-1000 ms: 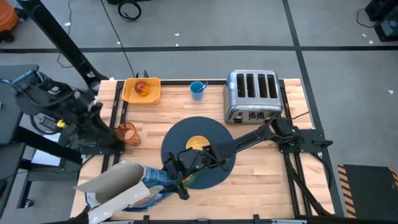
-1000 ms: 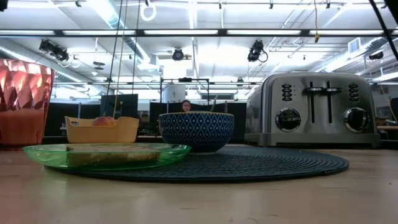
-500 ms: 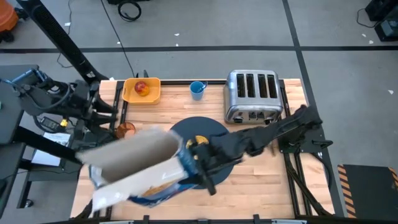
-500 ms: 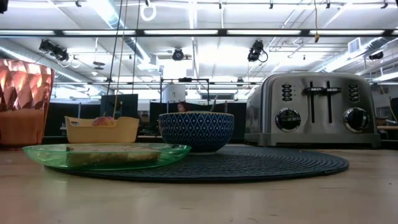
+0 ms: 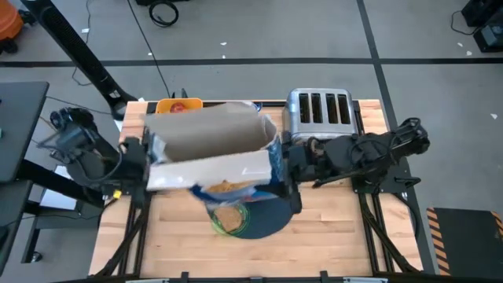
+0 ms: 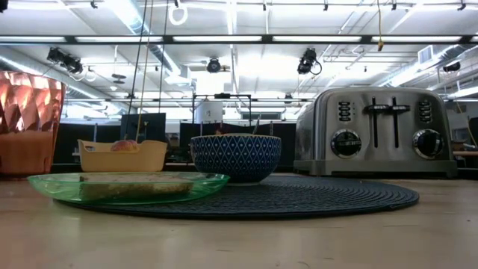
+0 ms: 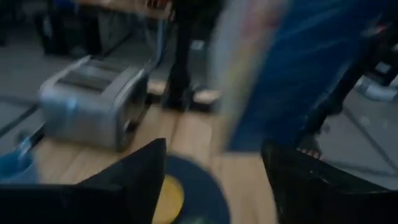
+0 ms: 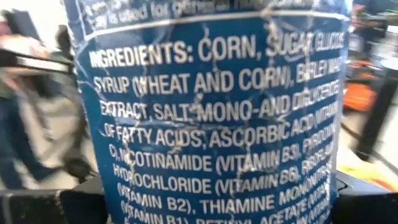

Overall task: Arrange a breakfast setting
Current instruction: Pour the cereal in the yellow bowl on the dark blue table mat

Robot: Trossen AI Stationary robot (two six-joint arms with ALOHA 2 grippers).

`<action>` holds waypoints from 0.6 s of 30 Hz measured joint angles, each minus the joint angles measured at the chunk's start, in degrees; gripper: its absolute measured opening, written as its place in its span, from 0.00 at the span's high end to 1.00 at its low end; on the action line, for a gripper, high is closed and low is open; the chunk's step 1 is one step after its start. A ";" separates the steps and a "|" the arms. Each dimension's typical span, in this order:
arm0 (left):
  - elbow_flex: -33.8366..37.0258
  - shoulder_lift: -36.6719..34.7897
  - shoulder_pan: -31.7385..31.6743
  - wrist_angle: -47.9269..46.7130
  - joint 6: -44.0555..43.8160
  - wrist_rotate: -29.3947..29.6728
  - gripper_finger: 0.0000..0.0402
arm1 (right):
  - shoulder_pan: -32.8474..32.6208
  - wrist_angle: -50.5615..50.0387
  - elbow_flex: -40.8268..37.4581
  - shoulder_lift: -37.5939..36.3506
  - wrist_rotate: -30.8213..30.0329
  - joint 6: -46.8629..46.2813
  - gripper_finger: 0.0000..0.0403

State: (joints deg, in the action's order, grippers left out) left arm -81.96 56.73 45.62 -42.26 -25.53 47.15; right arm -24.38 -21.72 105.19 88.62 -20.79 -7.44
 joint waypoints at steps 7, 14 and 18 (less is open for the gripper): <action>5.67 3.36 -5.88 23.49 14.16 -0.34 0.22 | 0.14 -9.40 0.00 -1.66 -2.28 -1.35 0.32; 5.67 7.07 -9.32 28.58 14.24 -6.90 0.22 | -0.31 -9.57 0.00 -2.58 -3.22 0.28 0.32; 5.69 7.59 -9.87 30.10 14.24 -6.44 0.22 | -0.28 -9.13 0.00 -2.60 -3.02 0.63 0.32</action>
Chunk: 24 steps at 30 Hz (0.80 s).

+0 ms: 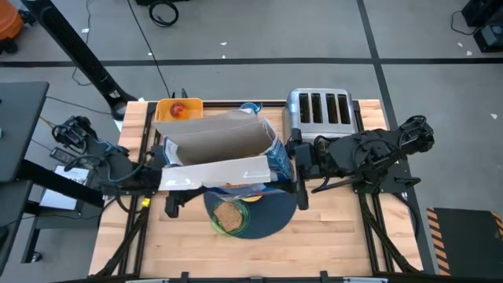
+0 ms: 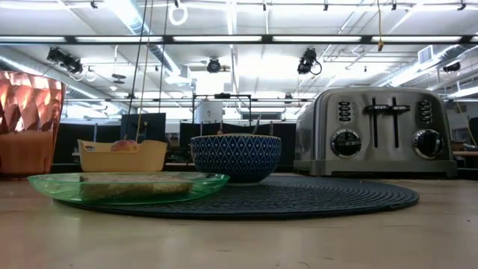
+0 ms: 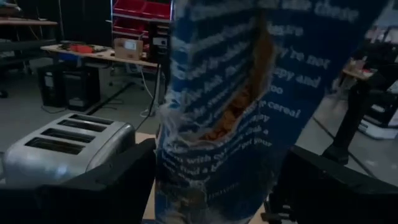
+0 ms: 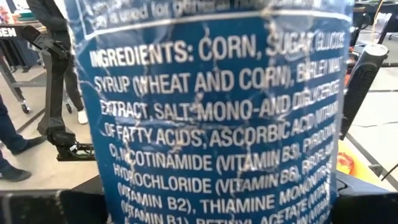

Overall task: Arrange a breakfast setting
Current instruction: Pour the cereal in the yellow bowl on the dark blue table mat

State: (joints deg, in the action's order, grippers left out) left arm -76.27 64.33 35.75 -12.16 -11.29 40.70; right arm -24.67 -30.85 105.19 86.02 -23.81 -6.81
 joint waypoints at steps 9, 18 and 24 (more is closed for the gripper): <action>-0.02 0.05 -5.58 4.63 3.61 -2.44 0.22 | 2.83 3.61 -0.04 1.95 0.09 0.14 0.32; -0.02 0.14 -9.03 10.65 9.56 -5.13 0.33 | 5.57 6.36 -0.07 1.95 1.39 0.39 0.32; -0.02 0.09 -10.21 10.86 9.80 -5.11 0.47 | 6.86 6.68 -0.07 1.88 1.57 0.60 0.32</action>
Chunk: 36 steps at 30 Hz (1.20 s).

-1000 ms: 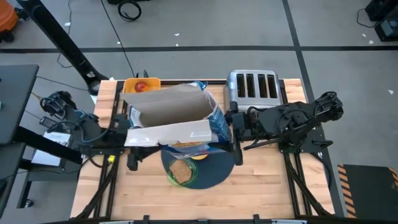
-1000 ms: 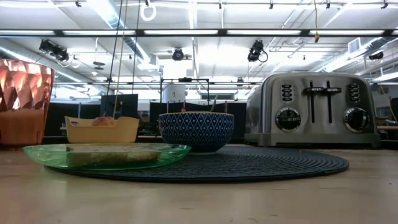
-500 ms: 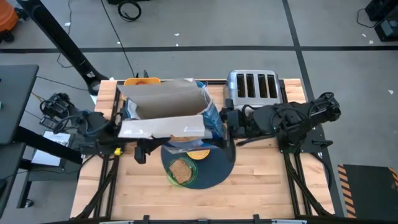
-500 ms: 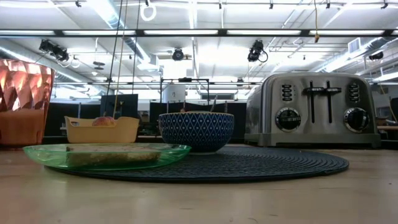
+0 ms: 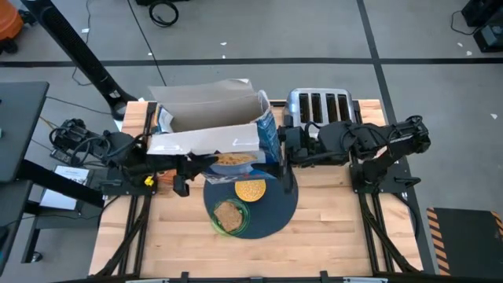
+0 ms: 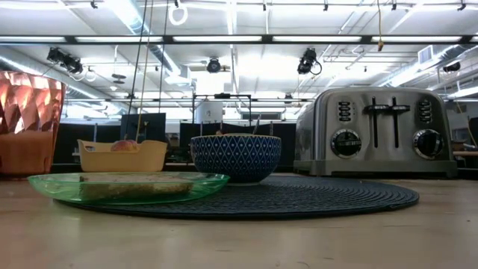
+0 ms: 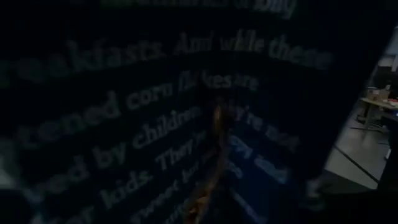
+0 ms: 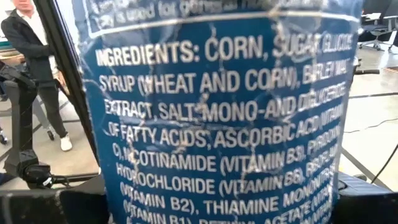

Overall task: Arrange a breakfast setting
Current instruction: Pour the cereal in the yellow bowl on the dark blue table mat

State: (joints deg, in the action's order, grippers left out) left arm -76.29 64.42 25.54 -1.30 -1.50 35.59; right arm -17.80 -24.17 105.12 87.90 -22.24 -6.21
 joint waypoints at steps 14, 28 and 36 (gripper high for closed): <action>0.00 0.03 -0.63 0.49 -0.17 0.22 0.66 | 1.73 0.19 0.07 -0.04 1.90 0.32 0.32; 0.00 0.03 -0.61 0.87 0.67 -0.19 0.79 | 1.77 0.23 0.07 0.04 2.48 0.41 0.31; 0.02 -0.35 -0.61 2.57 3.62 0.77 0.69 | 1.82 0.50 0.07 0.07 2.07 0.79 0.32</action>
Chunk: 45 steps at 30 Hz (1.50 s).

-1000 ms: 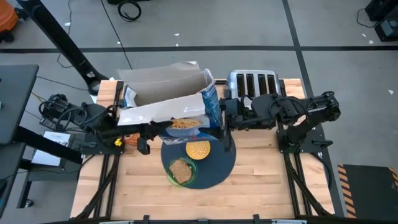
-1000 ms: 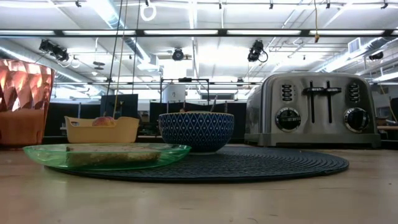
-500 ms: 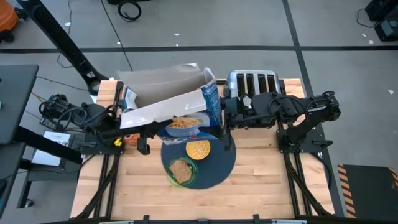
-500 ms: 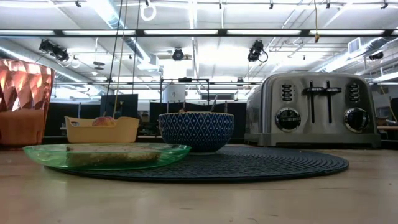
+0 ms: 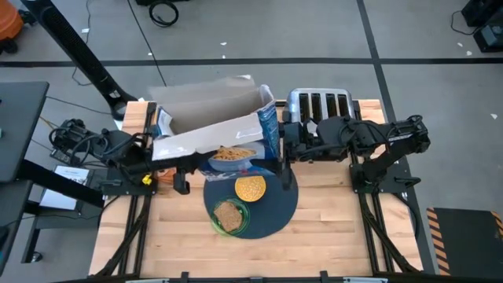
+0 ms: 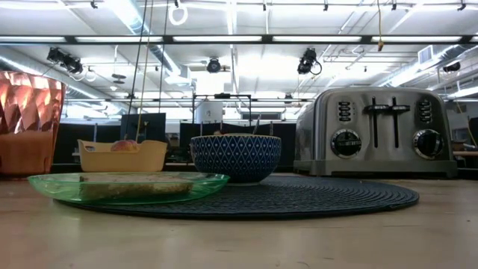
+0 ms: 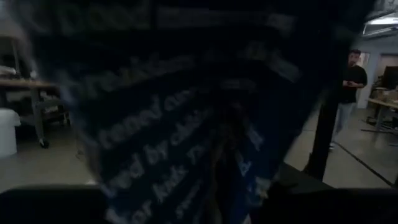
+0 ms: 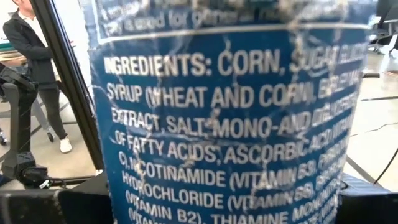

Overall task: Arrange a breakfast setting
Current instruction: Pour the cereal in the yellow bowl on the dark blue table mat

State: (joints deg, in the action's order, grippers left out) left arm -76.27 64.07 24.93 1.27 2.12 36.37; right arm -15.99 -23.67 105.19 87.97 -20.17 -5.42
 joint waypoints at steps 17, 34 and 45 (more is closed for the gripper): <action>0.00 -4.45 -0.02 6.25 0.61 -0.18 0.61 | 1.45 -0.73 -0.09 0.21 -0.27 0.08 0.33; 0.00 -4.43 0.00 6.55 2.13 0.65 0.99 | 2.64 -0.62 -0.09 0.13 2.23 0.59 0.29; 0.00 -4.45 0.00 7.54 3.44 1.35 0.99 | 2.73 0.74 -0.07 0.02 1.84 1.34 0.19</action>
State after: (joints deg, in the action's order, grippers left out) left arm -76.27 59.61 24.93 8.81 5.56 37.71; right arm -13.26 -22.93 105.12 87.99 -18.33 -4.09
